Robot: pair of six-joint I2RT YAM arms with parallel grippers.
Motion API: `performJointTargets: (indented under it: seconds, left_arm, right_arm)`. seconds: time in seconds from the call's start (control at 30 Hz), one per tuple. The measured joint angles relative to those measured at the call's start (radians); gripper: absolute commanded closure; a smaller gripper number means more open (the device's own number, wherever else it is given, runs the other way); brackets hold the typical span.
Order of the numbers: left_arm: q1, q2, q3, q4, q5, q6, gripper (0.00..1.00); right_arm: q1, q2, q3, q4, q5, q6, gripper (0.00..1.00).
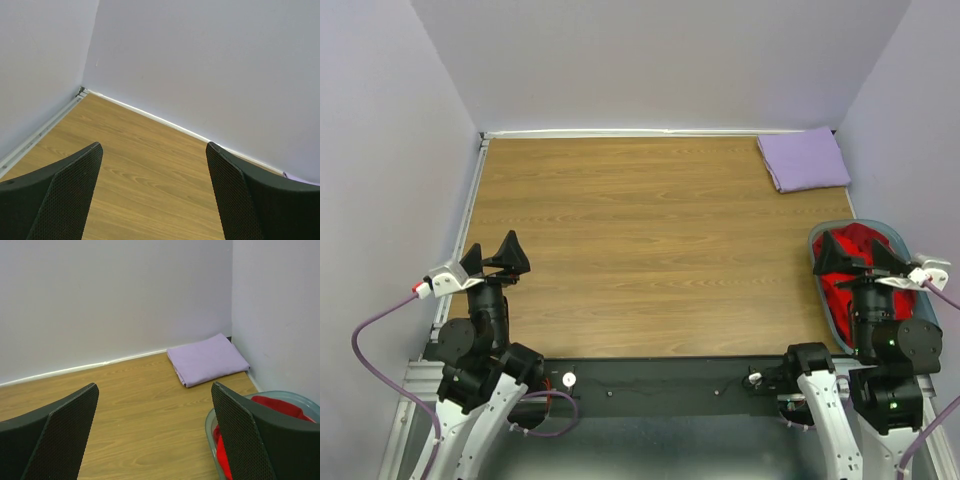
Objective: Fold and stack the t-shirts
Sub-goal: Grab the tshirt from the pile
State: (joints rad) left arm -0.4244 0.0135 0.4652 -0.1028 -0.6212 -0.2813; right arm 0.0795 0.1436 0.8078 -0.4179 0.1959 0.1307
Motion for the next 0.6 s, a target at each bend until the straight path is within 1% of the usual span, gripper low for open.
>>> performJointTargets:
  seconds: [0.17,0.3,0.43,0.5,0.6]
  left_arm:
    - [0.0,0.001,0.0,0.0,0.0,0.0,0.08]
    - [0.0,0.013,0.0,0.008,0.0,-0.004,0.08]
    - [0.0,0.045,-0.009,0.078,0.0,0.005,0.08]
    - [0.0,0.081,-0.009,0.114,0.001,0.008,0.08]
    - [0.002,0.149,-0.009,0.131,0.017,0.0,0.07]
  right_arm:
    - [0.0,0.01,-0.008,-0.001,0.016,-0.001,0.0]
    - [0.0,0.081,-0.006,0.002,0.017,0.0,0.0]
    - [0.0,0.243,0.009,-0.002,0.0,0.019,0.0]
    - [0.0,0.318,0.022,-0.008,-0.006,0.05,0.0]
    - [0.002,0.486,0.069,-0.037,0.011,0.124,0.0]
